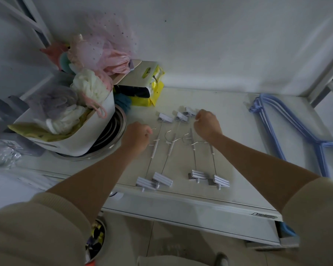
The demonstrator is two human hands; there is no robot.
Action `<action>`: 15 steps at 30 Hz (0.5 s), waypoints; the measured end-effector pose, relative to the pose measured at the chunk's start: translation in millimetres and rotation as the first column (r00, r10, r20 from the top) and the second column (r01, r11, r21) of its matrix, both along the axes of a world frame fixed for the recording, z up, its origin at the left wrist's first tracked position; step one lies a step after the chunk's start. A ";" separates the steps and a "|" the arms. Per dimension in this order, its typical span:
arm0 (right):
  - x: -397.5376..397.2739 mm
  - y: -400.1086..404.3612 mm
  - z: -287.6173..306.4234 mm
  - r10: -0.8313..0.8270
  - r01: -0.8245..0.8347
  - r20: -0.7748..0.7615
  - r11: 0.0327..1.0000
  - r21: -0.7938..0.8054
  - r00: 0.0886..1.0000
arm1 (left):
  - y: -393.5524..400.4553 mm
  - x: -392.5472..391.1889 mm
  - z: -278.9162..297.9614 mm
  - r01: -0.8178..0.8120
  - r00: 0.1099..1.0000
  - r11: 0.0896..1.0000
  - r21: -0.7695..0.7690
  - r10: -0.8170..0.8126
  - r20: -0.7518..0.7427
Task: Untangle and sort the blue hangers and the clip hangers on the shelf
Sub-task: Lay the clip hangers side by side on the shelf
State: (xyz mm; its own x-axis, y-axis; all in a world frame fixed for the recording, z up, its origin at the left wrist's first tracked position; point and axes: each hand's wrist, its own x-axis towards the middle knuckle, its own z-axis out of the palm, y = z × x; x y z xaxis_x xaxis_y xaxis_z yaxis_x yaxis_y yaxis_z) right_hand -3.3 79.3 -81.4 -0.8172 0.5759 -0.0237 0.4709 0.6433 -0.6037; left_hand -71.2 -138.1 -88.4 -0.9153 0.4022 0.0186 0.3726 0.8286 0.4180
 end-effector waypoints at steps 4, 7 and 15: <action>-7.4 -49.8 8.6 0.130 -0.097 0.205 0.982 -0.162 0.970 | 2.8 -5.1 8.6 -0.011 0.992 0.998 0.062 0.003 0.129; -3.5 -71.4 -0.5 0.127 -0.052 0.295 0.967 -0.249 0.947 | 5.6 -14.6 1.9 -0.065 0.978 0.990 0.128 0.038 0.205; 0.2 -88.9 -23.6 -0.179 0.248 0.185 0.844 -0.476 0.966 | 5.6 -16.9 0.3 -0.239 0.922 0.931 0.276 0.127 0.367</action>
